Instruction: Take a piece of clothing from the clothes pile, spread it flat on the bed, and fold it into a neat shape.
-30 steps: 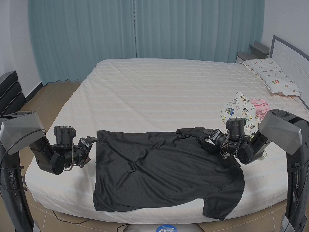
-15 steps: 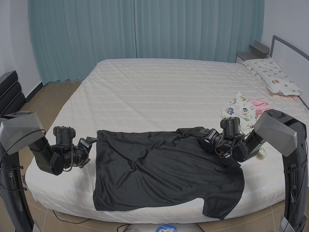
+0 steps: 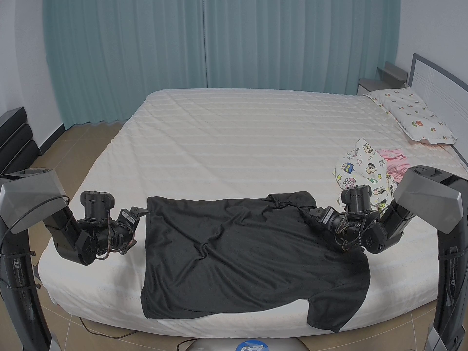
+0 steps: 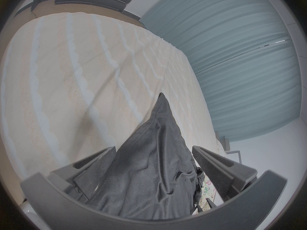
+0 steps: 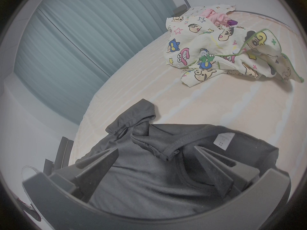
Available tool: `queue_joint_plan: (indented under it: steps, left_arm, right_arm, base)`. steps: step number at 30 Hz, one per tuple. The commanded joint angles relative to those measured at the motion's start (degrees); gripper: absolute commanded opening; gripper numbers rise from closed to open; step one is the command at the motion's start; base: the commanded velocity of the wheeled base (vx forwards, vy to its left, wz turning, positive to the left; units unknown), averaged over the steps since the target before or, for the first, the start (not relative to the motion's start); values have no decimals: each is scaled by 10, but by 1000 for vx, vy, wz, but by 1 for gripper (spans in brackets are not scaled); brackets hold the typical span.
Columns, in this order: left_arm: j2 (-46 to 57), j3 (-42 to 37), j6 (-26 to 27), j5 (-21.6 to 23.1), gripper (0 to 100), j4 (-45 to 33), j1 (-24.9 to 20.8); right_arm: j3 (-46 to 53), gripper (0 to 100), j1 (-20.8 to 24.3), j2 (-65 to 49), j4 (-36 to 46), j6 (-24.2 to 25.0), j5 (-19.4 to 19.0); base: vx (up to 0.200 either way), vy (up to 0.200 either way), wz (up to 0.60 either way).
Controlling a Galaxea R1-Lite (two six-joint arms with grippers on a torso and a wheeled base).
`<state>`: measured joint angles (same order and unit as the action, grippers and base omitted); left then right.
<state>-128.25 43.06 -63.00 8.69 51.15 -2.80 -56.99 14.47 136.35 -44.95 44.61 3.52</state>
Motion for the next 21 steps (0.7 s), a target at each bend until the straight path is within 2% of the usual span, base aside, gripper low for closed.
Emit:
queue_joint_plan:
  steps: [1, 6, 7, 12, 21]
  left_arm:
    - [-3, 0, 1, -1, 100, 0, -1]
    - [-4, 1, 2, -1, 100, 1, -2]
    - [-4, 1, 2, -1, 100, 1, -1]
    - [-4, 0, 2, -1, 100, 1, -2]
    - [-4, 0, 2, -1, 100, 1, -2]
  right_arm:
    - [-2, 100, 5, 6, -3, 0, 0]
    - [-39, 100, 10, 47, -4, 0, 3]
    - [-47, 0, 10, 52, -4, -1, 6]
    - [-84, 0, 1, 63, -1, -6, 39]
    - [-111, 0, -52, 63, 6, -7, 40]
  base:
    - [0, 0, 0]
    - [0, 0, 0]
    - [0, 0, 0]
    - [0, 0, 0]
    - [0, 0, 0]
